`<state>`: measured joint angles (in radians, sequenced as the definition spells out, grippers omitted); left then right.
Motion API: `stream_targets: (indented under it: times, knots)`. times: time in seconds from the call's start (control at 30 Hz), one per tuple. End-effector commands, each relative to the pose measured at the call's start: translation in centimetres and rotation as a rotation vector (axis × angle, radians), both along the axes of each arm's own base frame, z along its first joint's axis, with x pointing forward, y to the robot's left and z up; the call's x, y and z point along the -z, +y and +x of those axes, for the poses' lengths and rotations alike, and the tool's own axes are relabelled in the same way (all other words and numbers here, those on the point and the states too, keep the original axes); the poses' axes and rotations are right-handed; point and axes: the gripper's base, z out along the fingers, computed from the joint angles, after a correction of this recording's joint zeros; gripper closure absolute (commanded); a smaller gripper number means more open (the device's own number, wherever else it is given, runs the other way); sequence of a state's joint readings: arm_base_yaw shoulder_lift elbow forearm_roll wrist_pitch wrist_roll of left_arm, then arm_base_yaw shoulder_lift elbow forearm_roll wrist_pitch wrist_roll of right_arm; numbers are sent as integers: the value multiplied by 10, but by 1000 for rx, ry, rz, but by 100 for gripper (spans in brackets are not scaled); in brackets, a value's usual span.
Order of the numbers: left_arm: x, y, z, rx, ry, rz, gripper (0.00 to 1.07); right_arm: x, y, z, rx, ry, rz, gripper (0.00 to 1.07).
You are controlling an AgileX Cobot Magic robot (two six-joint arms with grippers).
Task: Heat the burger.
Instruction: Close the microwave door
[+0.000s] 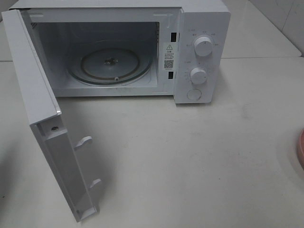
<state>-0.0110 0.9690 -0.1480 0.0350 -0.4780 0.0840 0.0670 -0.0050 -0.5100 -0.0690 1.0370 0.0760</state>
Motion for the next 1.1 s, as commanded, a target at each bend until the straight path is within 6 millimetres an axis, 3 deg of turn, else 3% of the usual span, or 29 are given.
stream_targets:
  times: [0.03,0.33,1.1]
  knots:
    - [7,-13,10,78,-8,-13,107,1,0,-3,2,-25,-3,31]
    - [9,-51,31,309,-22,7,107,1,0,-3,2,-25,-3,31]
    - [16,-114,76,483,-29,-40,107,1,0,-3,2,-25,-3,31]
